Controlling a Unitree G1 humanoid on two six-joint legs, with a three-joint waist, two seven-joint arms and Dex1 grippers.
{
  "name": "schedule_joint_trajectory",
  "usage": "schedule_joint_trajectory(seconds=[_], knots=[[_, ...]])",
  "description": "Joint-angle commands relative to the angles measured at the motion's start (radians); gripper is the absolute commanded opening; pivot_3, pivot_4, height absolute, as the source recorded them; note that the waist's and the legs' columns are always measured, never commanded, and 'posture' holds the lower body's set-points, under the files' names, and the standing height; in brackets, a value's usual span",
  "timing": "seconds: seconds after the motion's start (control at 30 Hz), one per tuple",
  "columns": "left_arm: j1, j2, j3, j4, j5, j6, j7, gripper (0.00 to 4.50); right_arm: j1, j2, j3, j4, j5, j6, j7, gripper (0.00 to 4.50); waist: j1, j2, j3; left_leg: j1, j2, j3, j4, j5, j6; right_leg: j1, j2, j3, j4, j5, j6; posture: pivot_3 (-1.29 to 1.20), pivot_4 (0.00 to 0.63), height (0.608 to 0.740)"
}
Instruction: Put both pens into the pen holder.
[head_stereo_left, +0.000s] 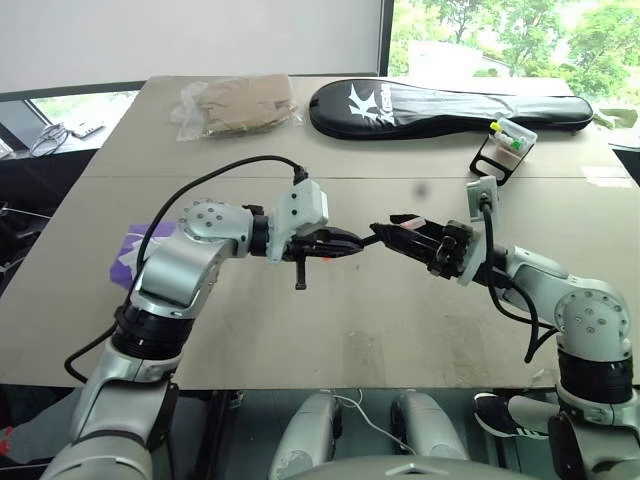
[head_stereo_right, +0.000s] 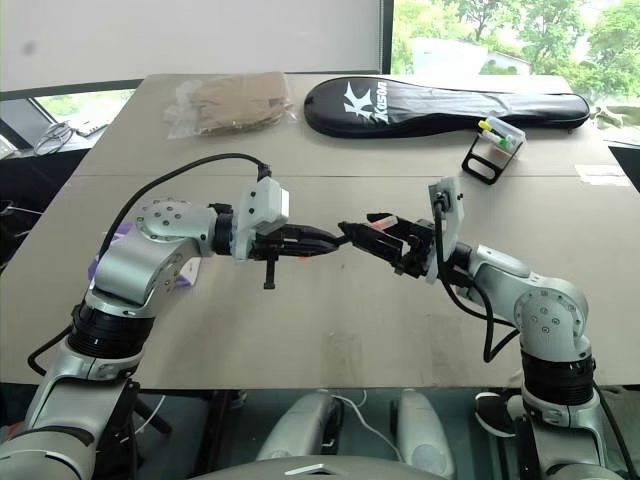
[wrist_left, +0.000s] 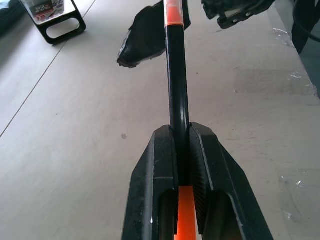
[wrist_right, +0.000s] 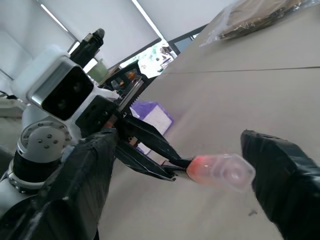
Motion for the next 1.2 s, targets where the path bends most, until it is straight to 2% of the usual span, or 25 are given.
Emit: schedule_joint_trajectory(seconds=[0.03, 0.07, 0.2, 0.53, 0.63, 0.7, 0.73, 0.77, 0.97, 1.07, 1.17, 1.2], knots=[[-0.007, 0.001, 0.019, -0.029, -0.022, -0.013, 0.010, 0.00, -0.015, -0.029, 0.005, -0.027, 0.036, 0.024, 0.014, 2.39, -0.001, 0.000, 0.000, 0.000, 0.000, 0.000, 0.000, 0.000, 0.000, 0.000, 0.000, 0.000, 0.000, 0.000, 0.000, 0.00, 0.150, 0.740], [-0.007, 0.000, 0.018, -0.026, -0.021, -0.017, 0.010, 0.00, -0.015, -0.034, 0.006, -0.025, 0.038, 0.026, 0.015, 1.79, -0.001, 0.000, 0.000, 0.000, 0.000, 0.000, 0.000, 0.000, 0.000, 0.000, 0.000, 0.000, 0.000, 0.000, 0.000, 0.00, 0.150, 0.740], [-0.004, 0.000, 0.013, -0.021, -0.023, -0.030, 0.011, 0.00, -0.012, -0.032, 0.000, -0.021, 0.040, 0.016, 0.009, 0.04, -0.004, 0.000, 0.000, 0.000, 0.000, 0.000, 0.000, 0.000, 0.000, 0.000, 0.000, 0.000, 0.000, 0.000, 0.000, 0.00, 0.150, 0.740], [0.013, 0.015, 0.010, -0.008, -0.030, -0.064, 0.004, 0.00, -0.010, -0.044, -0.021, -0.017, 0.083, 0.010, 0.006, 0.04, -0.003, 0.000, 0.000, 0.000, 0.000, 0.000, 0.000, 0.000, 0.000, 0.000, 0.000, 0.000, 0.000, 0.000, 0.000, 0.00, 0.150, 0.740], [0.012, 0.014, 0.010, -0.011, -0.032, -0.064, 0.006, 0.00, -0.015, -0.049, -0.030, -0.010, 0.089, -0.003, 0.018, 0.83, -0.003, 0.000, 0.000, 0.000, 0.000, 0.000, 0.000, 0.000, 0.000, 0.000, 0.000, 0.000, 0.000, 0.000, 0.000, 0.00, 0.150, 0.740], [0.018, 0.018, 0.009, -0.018, -0.033, -0.063, 0.002, 0.00, -0.020, -0.057, -0.033, -0.009, 0.073, -0.010, 0.016, 1.63, -0.004, 0.000, 0.000, 0.000, 0.000, 0.000, 0.000, 0.000, 0.000, 0.000, 0.000, 0.000, 0.000, 0.000, 0.000, 0.00, 0.150, 0.740], [0.020, 0.021, 0.009, -0.019, -0.033, -0.064, 0.000, 0.00, -0.022, -0.059, -0.035, -0.007, 0.070, -0.013, 0.013, 2.24, -0.004, 0.000, 0.000, 0.000, 0.000, 0.000, 0.000, 0.000, 0.000, 0.000, 0.000, 0.000, 0.000, 0.000, 0.000, 0.00, 0.150, 0.740], [0.024, 0.023, 0.008, -0.021, -0.032, -0.066, -0.003, 0.00, -0.024, -0.064, -0.038, -0.005, 0.073, -0.012, 0.014, 2.47, -0.004, 0.000, 0.000, 0.000, 0.000, 0.000, 0.000, 0.000, 0.000, 0.000, 0.000, 0.000, 0.000, 0.000, 0.000, 0.00, 0.150, 0.740], [0.027, 0.018, 0.002, -0.029, -0.024, -0.066, 0.001, 0.00, -0.027, -0.084, -0.017, -0.016, 0.080, 0.001, 0.034, 2.47, -0.003, 0.000, 0.000, 0.000, 0.000, 0.000, 0.000, 0.000, 0.000, 0.000, 0.000, 0.000, 0.000, 0.000, 0.000, 0.00, 0.150, 0.740], [0.029, 0.019, -0.004, -0.038, -0.018, -0.071, 0.002, 0.00, -0.029, -0.072, 0.000, -0.014, 0.070, 0.000, 0.025, 1.65, -0.004, 0.000, 0.000, 0.000, 0.000, 0.000, 0.000, 0.000, 0.000, 0.000, 0.000, 0.000, 0.000, 0.000, 0.000, 0.00, 0.150, 0.740], [0.028, 0.020, -0.004, -0.046, -0.020, -0.067, 0.003, 0.00, -0.027, -0.071, 0.009, -0.016, 0.067, 0.000, 0.027, 0.26, -0.003, 0.000, 0.000, 0.000, 0.000, 0.000, -0.001, 0.000, 0.000, 0.000, 0.000, 0.000, 0.000, 0.000, 0.000, 0.00, 0.150, 0.740], [0.029, 0.021, -0.005, -0.049, -0.021, -0.066, 0.003, 0.00, -0.027, -0.071, 0.010, -0.017, 0.067, 0.000, 0.028, 0.07, -0.003, 0.000, 0.000, 0.000, 0.000, 0.000, -0.001, 0.000, 0.000, 0.000, 0.000, 0.000, 0.000, 0.000, 0.000, 0.00, 0.150, 0.740]])
